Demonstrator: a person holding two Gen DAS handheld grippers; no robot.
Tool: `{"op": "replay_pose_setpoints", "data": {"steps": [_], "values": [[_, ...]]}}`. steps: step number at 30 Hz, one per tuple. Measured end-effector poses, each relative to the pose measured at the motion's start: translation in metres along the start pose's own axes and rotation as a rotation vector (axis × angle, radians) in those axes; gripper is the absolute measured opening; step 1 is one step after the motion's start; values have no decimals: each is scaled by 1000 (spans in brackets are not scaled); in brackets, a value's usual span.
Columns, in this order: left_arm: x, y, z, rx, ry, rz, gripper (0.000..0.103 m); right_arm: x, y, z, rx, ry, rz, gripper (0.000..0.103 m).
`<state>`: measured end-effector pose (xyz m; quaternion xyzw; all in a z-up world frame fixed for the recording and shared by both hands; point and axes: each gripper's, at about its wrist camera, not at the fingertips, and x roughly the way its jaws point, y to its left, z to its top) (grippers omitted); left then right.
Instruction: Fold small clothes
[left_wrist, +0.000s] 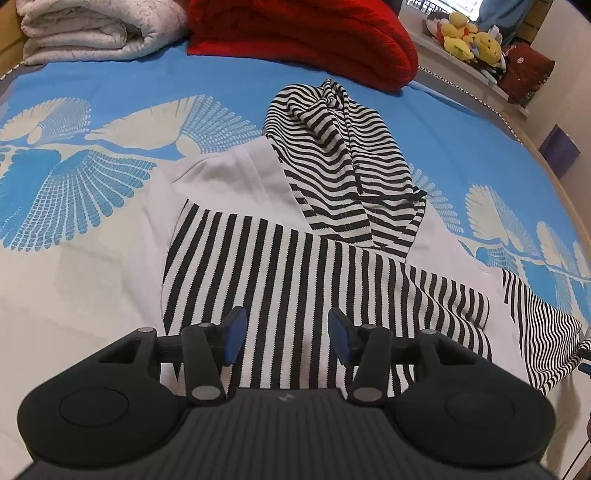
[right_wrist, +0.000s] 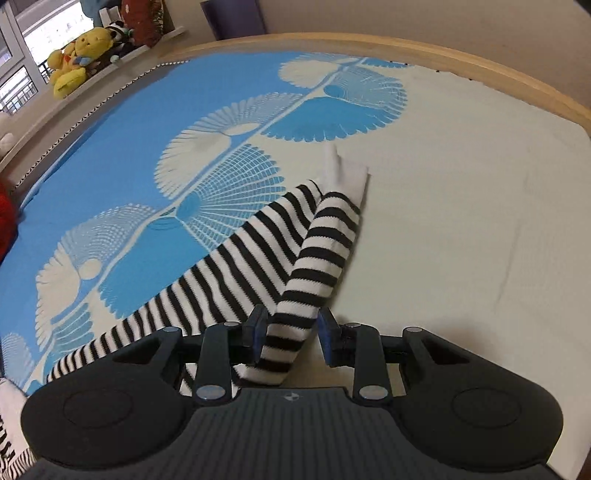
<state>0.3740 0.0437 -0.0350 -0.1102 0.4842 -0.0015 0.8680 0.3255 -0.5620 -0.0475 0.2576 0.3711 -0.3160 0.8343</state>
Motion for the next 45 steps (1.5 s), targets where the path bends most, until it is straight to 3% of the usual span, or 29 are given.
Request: {"op": "replay_pose_setpoints", "data": {"steps": [19,20,22,29,36,41,45], "values": [[3,4,-3,-3,18,-2,54,19,6,13,-23,-4,-25,31],[3,3,-3,-2,18,-2,54,20,5,13,-24,-5,-27,30],[3,2,-3,0,18,-3,54,20,3,14,-16,-6,-30,7],[-4,11,-1,-20,8,-2,54,6,16,17,3,-56,0,3],[-17,30,5,-50,-12,-9,54,-57,79,7,-130,-178,178,3],[-29,53,11,-94,-33,-2,54,-125,148,-31,-308,-224,441,3],[-39,77,18,-141,-50,4,54,-170,201,-78,-421,-141,708,3]]}}
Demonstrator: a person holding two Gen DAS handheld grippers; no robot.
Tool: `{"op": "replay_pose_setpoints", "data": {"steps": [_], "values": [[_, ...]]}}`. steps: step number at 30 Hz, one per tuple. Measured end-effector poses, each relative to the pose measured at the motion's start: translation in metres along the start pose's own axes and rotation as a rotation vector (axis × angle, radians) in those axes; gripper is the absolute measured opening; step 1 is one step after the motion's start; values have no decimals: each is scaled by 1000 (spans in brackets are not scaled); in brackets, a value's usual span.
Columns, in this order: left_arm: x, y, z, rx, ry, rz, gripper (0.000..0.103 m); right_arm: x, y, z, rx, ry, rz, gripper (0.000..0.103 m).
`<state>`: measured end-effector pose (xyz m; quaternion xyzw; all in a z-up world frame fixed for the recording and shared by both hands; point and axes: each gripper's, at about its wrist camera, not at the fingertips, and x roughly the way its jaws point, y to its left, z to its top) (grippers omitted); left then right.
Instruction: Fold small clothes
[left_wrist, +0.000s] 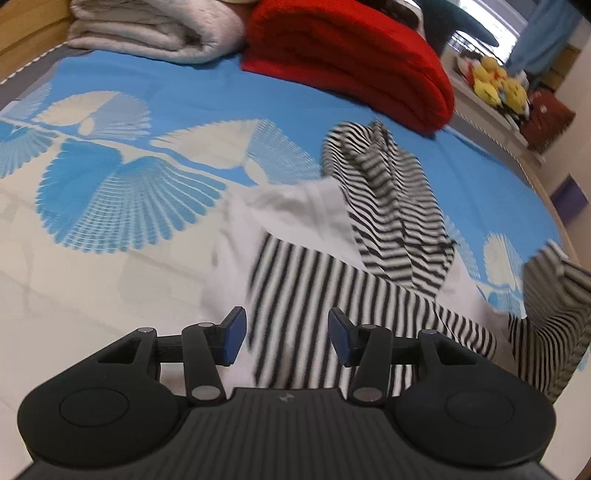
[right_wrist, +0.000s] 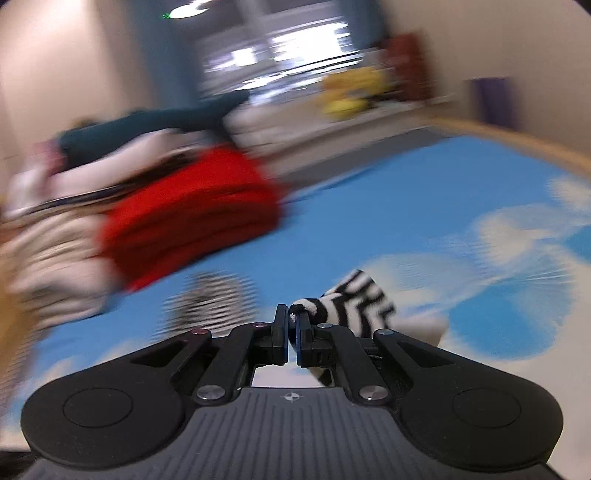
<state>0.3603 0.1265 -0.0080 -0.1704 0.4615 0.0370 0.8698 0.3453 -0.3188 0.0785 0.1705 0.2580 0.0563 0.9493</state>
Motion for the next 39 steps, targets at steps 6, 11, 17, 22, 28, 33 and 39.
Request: {"op": "replay_pose_setpoints", "data": {"steps": [6,11,17,22,28,33,39], "values": [[-8,35,14,-104,-1,-3,54,29,93,-53,-42,398,350,7],[-7,40,14,-119,8,-12,52,27,97,-57,22,505,147,7],[12,15,1,-91,61,-71,51,12,69,-51,71,369,53,13],[42,0,-14,-125,162,-122,52,27,51,-67,90,433,20,16],[69,-5,-28,-216,256,-147,51,33,46,-54,84,415,16,16],[40,-34,-21,-37,78,-124,9,34,30,-45,162,407,12,16],[-46,-40,-2,-11,-197,-246,9,34,19,-49,201,397,-78,16]]}}
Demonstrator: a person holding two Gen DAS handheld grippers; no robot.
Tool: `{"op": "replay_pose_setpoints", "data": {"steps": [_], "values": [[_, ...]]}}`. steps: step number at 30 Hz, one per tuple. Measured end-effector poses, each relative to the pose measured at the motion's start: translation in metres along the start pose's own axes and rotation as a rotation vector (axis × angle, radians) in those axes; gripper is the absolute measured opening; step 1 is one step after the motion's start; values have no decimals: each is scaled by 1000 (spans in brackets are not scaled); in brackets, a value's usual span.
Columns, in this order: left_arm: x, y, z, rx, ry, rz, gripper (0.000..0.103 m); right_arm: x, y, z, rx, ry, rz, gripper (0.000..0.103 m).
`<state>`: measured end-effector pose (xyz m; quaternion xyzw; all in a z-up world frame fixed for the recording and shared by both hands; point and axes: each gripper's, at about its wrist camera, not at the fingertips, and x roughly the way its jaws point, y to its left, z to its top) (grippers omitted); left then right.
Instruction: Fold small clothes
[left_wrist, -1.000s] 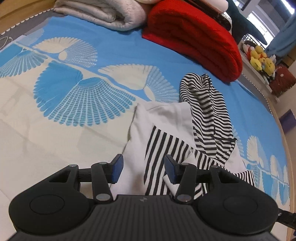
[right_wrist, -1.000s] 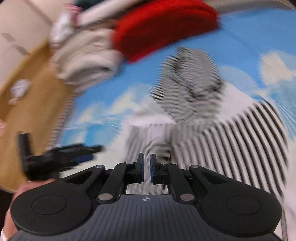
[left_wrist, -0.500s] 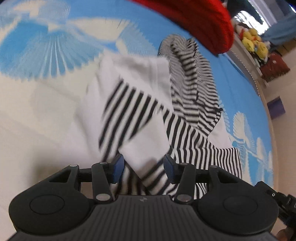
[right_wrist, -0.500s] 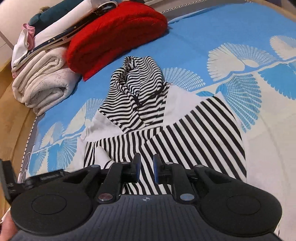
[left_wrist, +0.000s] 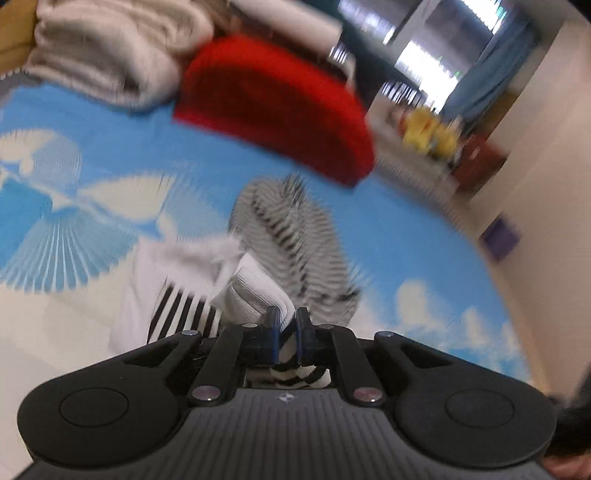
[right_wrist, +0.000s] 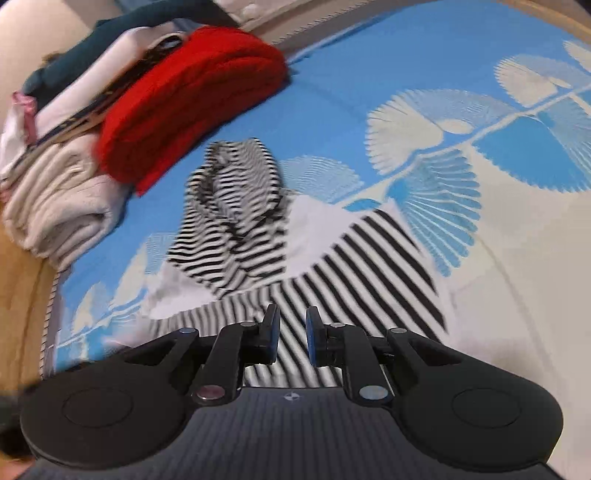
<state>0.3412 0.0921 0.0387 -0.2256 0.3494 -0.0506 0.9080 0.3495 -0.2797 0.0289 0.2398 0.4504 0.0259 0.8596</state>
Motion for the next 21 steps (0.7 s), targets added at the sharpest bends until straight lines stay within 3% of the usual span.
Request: {"op": "replay_pose_setpoints", "data": {"steps": [3,7,9,12,15,18,21], "values": [[-15,8,-4,-17,2,29,10,9,-4,-6,38,29,-40,16],[-2,37,-21,-62,205,215,12,16,-11,-12,113,65,-48,16],[0,53,-22,-113,237,276,13,18,-12,-17,127,79,-61,16],[4,56,-18,-86,225,280,14,23,-11,-21,128,101,-63,16],[15,46,-18,-10,232,235,34,29,-10,-25,125,120,-69,16],[37,45,-31,-5,290,222,35,36,-10,-28,110,135,-85,16],[60,58,-45,-71,383,235,35,46,-16,-32,120,166,-96,16]]}}
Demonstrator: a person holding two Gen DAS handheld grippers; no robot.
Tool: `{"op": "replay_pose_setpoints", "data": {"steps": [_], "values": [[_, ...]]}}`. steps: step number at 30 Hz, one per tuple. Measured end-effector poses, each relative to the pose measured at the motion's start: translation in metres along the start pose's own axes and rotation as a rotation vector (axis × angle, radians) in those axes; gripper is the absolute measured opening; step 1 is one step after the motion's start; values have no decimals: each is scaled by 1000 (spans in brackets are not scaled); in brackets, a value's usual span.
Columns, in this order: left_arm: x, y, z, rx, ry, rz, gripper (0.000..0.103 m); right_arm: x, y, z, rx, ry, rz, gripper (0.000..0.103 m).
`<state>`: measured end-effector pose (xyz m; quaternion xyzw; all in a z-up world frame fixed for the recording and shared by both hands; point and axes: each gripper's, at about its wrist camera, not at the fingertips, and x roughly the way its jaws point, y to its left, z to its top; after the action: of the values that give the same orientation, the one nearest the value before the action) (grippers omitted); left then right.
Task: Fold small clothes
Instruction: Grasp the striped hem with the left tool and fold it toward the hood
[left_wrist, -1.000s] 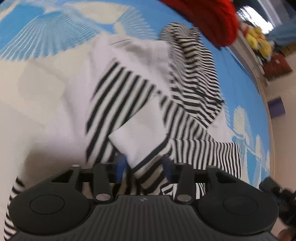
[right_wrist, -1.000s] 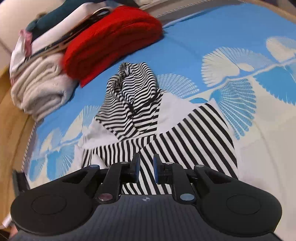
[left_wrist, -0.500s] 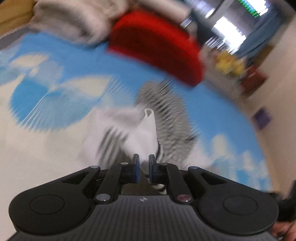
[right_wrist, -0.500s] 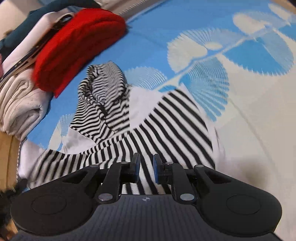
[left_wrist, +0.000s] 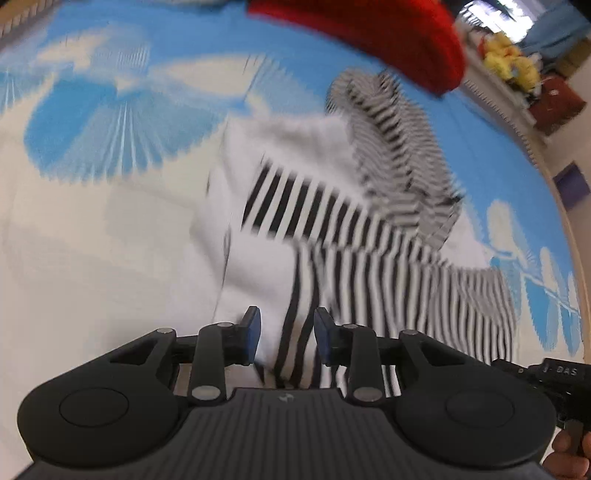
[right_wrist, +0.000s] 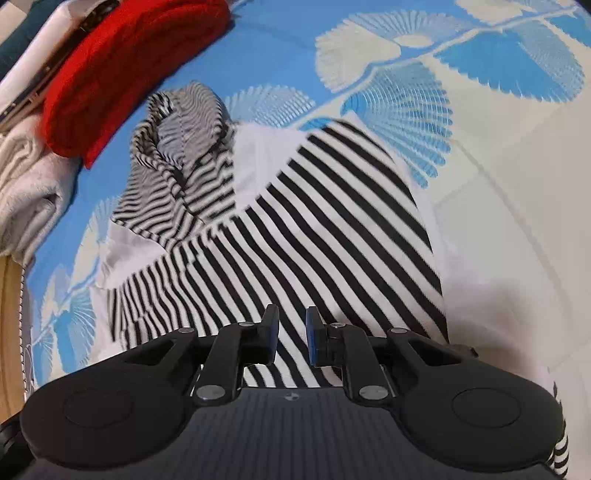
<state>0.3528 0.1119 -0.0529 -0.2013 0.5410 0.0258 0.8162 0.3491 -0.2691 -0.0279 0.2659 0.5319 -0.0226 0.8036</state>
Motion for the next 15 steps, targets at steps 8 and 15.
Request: {"op": "replay_pose_setpoints", "data": {"steps": [8,15], "values": [[0,11,12,54,-67,61,36,-13,-1,7,-5,-44,15,16],[11,16,26,-5,-74,58,38,-23,8,6,-103,-92,9,19]]}}
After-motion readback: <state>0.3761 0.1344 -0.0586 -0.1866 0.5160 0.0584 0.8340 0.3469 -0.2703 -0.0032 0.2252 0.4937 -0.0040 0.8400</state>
